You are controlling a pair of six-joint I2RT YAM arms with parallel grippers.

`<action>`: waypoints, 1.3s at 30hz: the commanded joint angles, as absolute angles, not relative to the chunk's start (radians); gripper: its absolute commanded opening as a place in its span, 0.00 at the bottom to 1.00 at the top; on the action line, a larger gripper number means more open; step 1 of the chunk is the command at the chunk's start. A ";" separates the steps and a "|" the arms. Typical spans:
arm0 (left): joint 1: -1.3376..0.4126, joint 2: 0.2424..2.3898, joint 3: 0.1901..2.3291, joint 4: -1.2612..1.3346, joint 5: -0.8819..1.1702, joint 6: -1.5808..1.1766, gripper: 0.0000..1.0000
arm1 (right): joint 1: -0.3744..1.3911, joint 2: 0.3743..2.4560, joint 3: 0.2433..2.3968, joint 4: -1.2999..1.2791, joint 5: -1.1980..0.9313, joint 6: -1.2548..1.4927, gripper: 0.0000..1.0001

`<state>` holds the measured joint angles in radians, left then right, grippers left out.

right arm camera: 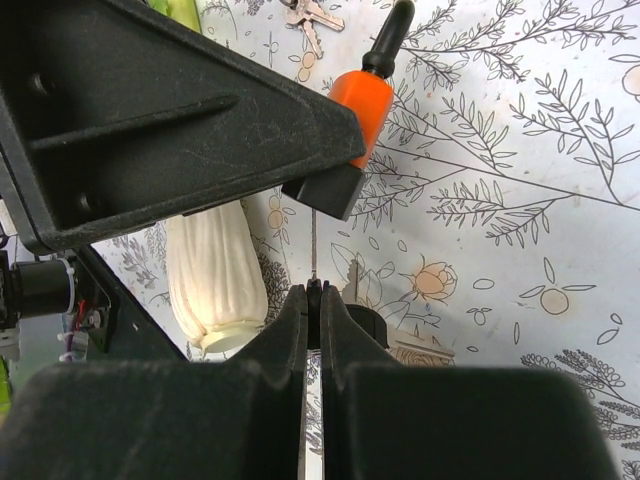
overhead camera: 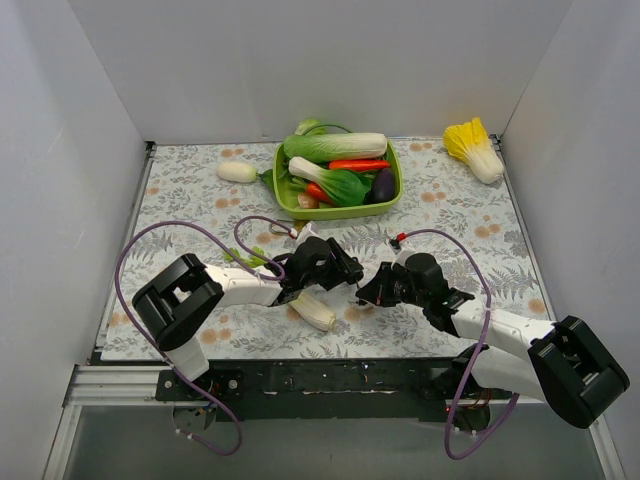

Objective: Unlock with the key

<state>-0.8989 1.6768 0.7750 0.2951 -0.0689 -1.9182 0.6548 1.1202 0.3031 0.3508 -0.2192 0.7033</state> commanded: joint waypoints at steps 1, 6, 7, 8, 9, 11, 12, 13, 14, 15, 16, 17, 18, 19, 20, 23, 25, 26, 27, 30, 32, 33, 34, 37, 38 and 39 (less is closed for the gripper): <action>-0.911 1.621 0.781 0.334 -0.084 -1.907 0.00 | 0.657 1.111 0.331 0.387 -0.206 0.698 0.01; -0.919 1.618 0.781 0.334 -0.095 -1.905 0.00 | 0.657 1.109 0.333 0.382 -0.181 0.712 0.01; -0.922 1.617 0.782 0.333 -0.098 -1.904 0.00 | 0.657 1.111 0.333 0.382 -0.178 0.713 0.01; -0.923 1.618 0.781 0.334 -0.098 -1.902 0.00 | 0.657 1.114 0.334 0.379 -0.173 0.716 0.01; -0.923 1.617 0.782 0.334 -0.103 -1.902 0.00 | 0.657 1.117 0.339 0.376 -0.164 0.716 0.01; -0.930 1.614 0.781 0.334 -0.107 -1.901 0.00 | 0.657 1.117 0.345 0.364 -0.147 0.715 0.01; -0.930 1.614 0.781 0.334 -0.109 -1.901 0.00 | 0.657 1.117 0.345 0.365 -0.141 0.715 0.01; -0.934 1.614 0.781 0.334 -0.109 -1.899 0.00 | 0.657 1.114 0.345 0.364 -0.134 0.716 0.01; -0.936 1.611 0.781 0.331 -0.113 -1.898 0.00 | 0.657 1.109 0.345 0.362 -0.120 0.719 0.01; -0.939 1.611 0.781 0.331 -0.117 -1.896 0.00 | 0.655 1.109 0.345 0.364 -0.112 0.721 0.01; -0.943 1.609 0.779 0.330 -0.120 -1.896 0.00 | 0.655 1.106 0.345 0.362 -0.106 0.721 0.01; -0.945 1.608 0.778 0.330 -0.126 -1.894 0.00 | 0.655 1.104 0.345 0.362 -0.094 0.722 0.01; -0.948 1.606 0.775 0.331 -0.129 -1.894 0.00 | 0.655 1.101 0.347 0.362 -0.086 0.723 0.01; -0.951 1.602 0.773 0.330 -0.132 -1.894 0.00 | 0.655 1.100 0.348 0.361 -0.078 0.723 0.01; -0.953 1.601 0.772 0.330 -0.136 -1.894 0.00 | 0.655 1.100 0.351 0.360 -0.065 0.723 0.01; -0.959 1.600 0.770 0.330 -0.140 -1.891 0.00 | 0.650 1.107 0.360 0.357 -0.055 0.715 0.01; -0.965 1.598 0.769 0.333 -0.140 -1.893 0.00 | 0.646 1.111 0.365 0.357 -0.055 0.706 0.01; -0.966 1.600 0.765 0.334 -0.141 -1.896 0.00 | 0.641 1.114 0.371 0.356 -0.055 0.704 0.01; -0.966 1.597 0.759 0.339 -0.137 -1.896 0.00 | 0.638 1.112 0.373 0.359 -0.055 0.701 0.01; -0.968 1.591 0.742 0.362 -0.127 -1.898 0.00 | 0.629 1.109 0.373 0.361 -0.057 0.695 0.01; -0.966 1.586 0.736 0.379 -0.120 -1.902 0.00 | 0.624 1.106 0.370 0.364 -0.057 0.692 0.01; -0.968 1.586 0.729 0.386 -0.115 -1.902 0.00 | 0.618 1.104 0.367 0.365 -0.057 0.690 0.01; -0.968 1.585 0.723 0.408 -0.103 -1.908 0.00 | 0.615 1.101 0.365 0.367 -0.057 0.689 0.01; -0.968 1.580 0.692 0.461 -0.081 -1.924 0.00 | 0.598 1.095 0.354 0.376 -0.061 0.681 0.01; -0.968 1.580 0.686 0.474 -0.068 -1.931 0.00 | 0.594 1.092 0.351 0.379 -0.066 0.681 0.01; -0.966 1.580 0.680 0.485 -0.061 -1.933 0.00 | 0.585 1.091 0.347 0.388 -0.067 0.673 0.01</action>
